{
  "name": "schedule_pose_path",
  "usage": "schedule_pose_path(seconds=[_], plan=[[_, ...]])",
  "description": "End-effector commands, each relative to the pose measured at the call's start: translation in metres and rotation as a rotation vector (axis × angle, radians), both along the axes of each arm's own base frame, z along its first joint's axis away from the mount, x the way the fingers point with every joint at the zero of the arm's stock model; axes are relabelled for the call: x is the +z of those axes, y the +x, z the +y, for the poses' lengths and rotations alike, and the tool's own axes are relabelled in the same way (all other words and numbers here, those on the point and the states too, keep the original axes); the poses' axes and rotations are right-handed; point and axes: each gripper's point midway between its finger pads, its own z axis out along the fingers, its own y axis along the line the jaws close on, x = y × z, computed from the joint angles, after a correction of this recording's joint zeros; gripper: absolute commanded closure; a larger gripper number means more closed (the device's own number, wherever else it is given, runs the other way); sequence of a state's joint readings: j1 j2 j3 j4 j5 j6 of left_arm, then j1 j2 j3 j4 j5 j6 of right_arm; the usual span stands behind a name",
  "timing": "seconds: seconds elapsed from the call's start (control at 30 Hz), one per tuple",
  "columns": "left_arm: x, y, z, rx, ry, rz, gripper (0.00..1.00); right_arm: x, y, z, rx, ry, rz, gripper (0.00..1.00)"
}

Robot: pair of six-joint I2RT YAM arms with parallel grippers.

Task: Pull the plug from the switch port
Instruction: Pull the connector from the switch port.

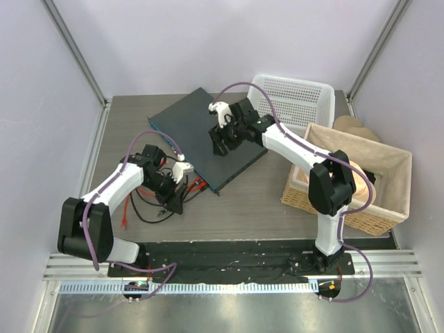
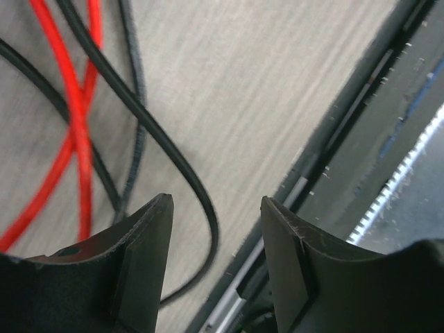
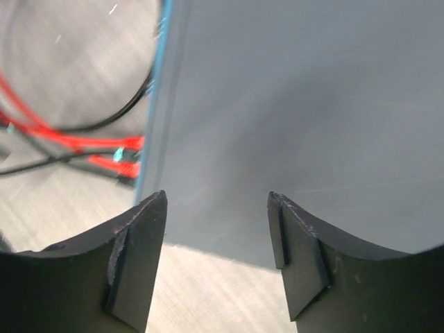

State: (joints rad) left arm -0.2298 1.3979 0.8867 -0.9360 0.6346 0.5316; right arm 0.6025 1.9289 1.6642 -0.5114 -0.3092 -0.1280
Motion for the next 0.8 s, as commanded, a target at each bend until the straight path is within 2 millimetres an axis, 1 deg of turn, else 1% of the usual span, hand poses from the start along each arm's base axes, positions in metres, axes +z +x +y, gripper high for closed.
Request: schedule_pose_path(seconds=[0.0,0.03,0.1,0.17,0.23,0.33,0.37,0.4,0.43,0.47,0.5,0.53,0.57,0.6,0.7,0.77], plan=[[-0.009,0.023,0.001,-0.004,0.020,-0.075,0.43,0.027,-0.018,-0.005,0.036,0.006,-0.059,0.35],[-0.011,0.025,0.003,-0.004,0.023,-0.079,0.44,0.025,-0.020,-0.005,0.033,0.004,-0.050,0.37],[-0.014,0.028,0.010,-0.013,0.028,-0.089,0.41,0.023,-0.023,-0.004,0.040,0.010,-0.036,0.39],[-0.018,0.025,0.013,-0.029,0.023,-0.064,0.36,0.025,-0.023,-0.003,0.048,0.018,-0.033,0.40],[-0.016,0.021,0.015,-0.064,0.006,-0.035,0.34,0.027,-0.021,-0.002,0.049,0.018,-0.041,0.40],[-0.014,0.022,0.020,-0.069,-0.030,0.002,0.34,0.028,-0.021,0.000,0.060,0.012,-0.055,0.40],[-0.013,0.026,0.027,-0.045,-0.041,0.006,0.36,0.027,-0.021,0.000,0.066,0.007,-0.056,0.40],[-0.014,0.026,0.028,-0.040,-0.064,0.025,0.39,0.025,-0.021,0.001,0.076,0.001,-0.060,0.40],[-0.011,0.027,0.036,-0.036,-0.077,0.033,0.40,0.023,-0.024,0.001,0.086,-0.001,-0.051,0.41],[-0.010,0.027,0.038,-0.040,-0.087,0.044,0.42,0.020,-0.026,0.003,0.098,-0.002,-0.042,0.41],[-0.009,0.017,0.037,-0.050,-0.105,0.111,0.43,0.017,-0.030,0.005,0.117,-0.006,-0.035,0.41],[-0.006,0.022,0.043,-0.058,-0.122,0.096,0.45,0.016,-0.034,0.008,0.141,0.003,-0.024,0.41],[-0.005,0.018,0.043,-0.068,-0.137,0.121,0.46,0.011,-0.036,0.010,0.153,-0.001,-0.016,0.41],[-0.001,0.007,0.041,-0.081,-0.158,0.182,0.46,0.009,-0.039,0.011,0.170,-0.009,-0.015,0.41],[0.002,-0.008,0.033,-0.097,-0.236,0.281,0.48,0.001,-0.047,0.021,0.211,-0.019,0.000,0.41],[0.002,-0.012,0.031,-0.099,-0.265,0.330,0.52,0.001,-0.053,0.029,0.239,-0.020,-0.005,0.41]])
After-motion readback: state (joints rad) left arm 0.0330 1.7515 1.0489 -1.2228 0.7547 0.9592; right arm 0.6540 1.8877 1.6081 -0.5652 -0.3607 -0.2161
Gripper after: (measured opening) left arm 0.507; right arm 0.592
